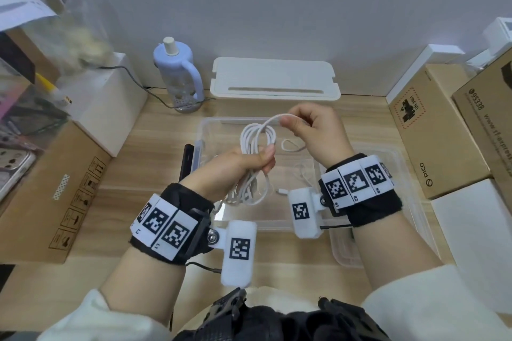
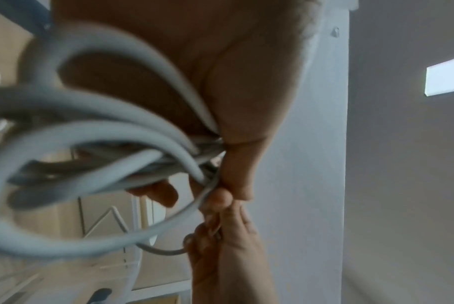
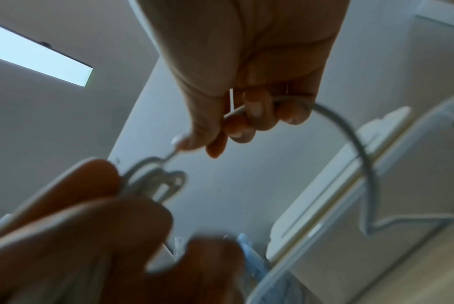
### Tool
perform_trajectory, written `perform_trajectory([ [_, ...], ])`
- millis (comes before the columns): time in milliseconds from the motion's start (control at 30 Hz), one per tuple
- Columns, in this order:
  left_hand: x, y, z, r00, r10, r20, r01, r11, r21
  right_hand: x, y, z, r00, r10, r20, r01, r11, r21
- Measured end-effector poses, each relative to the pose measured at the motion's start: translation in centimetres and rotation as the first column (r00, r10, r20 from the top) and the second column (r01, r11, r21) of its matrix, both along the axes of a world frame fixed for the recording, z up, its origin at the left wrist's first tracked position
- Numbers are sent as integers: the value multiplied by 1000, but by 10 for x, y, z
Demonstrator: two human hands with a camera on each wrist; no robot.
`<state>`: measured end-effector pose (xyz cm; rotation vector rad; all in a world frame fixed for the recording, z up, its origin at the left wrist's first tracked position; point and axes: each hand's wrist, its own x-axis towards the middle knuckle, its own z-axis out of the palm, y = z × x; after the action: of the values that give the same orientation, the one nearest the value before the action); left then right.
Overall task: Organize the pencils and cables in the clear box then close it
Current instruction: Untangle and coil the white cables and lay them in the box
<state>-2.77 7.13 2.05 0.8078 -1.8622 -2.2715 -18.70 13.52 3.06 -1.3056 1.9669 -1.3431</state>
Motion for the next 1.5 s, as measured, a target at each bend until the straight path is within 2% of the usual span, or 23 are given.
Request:
perform_trajectory([
  [67,1,-4,-2,988,122,-92,-115,990,87,3,2,-8,999,41,31,-43,997,60],
  [167,-2,-7,-3,924,298,-239,-213,921,325,11,4,-20,992,125,7,-123,959,255],
  [267,-3,-8,-2,880,409,-242,-276,854,441,19,6,-23,968,232,-97,-167,882,441],
  [333,-3,-9,-2,883,429,-189,-318,844,431,26,6,-19,950,260,-172,-155,872,464],
  [467,-7,-5,-3,931,355,-82,-314,895,317,42,4,-1,926,233,-296,-109,918,381],
  [567,-9,-1,-2,944,328,-30,-307,909,282,51,3,11,875,230,-426,-61,925,375],
  [667,-12,2,-4,940,339,-26,-326,920,219,53,3,18,831,200,-519,56,899,435],
  [767,-14,4,-8,910,409,-59,-400,908,127,57,3,22,800,240,-550,101,849,518],
  [867,-14,3,-10,861,492,-126,-485,870,86,58,2,23,796,318,-516,40,822,568],
  [1000,-10,-3,-9,774,604,-190,-602,795,75,59,2,26,870,400,-290,-196,818,542],
  [1067,-8,-8,-9,722,648,-244,-637,759,132,59,5,26,884,421,-204,-278,823,496],
  [1167,-8,-14,-8,627,723,-290,-655,691,305,61,10,25,896,423,-136,-329,838,436],
  [1333,-10,-14,2,557,787,-266,-574,597,561,56,10,24,864,477,-164,-369,820,438],
  [1433,-11,-12,10,545,778,-312,-511,603,612,59,12,22,821,568,-52,-477,733,485],
  [1500,-10,-12,14,573,740,-353,-401,629,667,62,13,17,798,602,30,-531,677,510],
])
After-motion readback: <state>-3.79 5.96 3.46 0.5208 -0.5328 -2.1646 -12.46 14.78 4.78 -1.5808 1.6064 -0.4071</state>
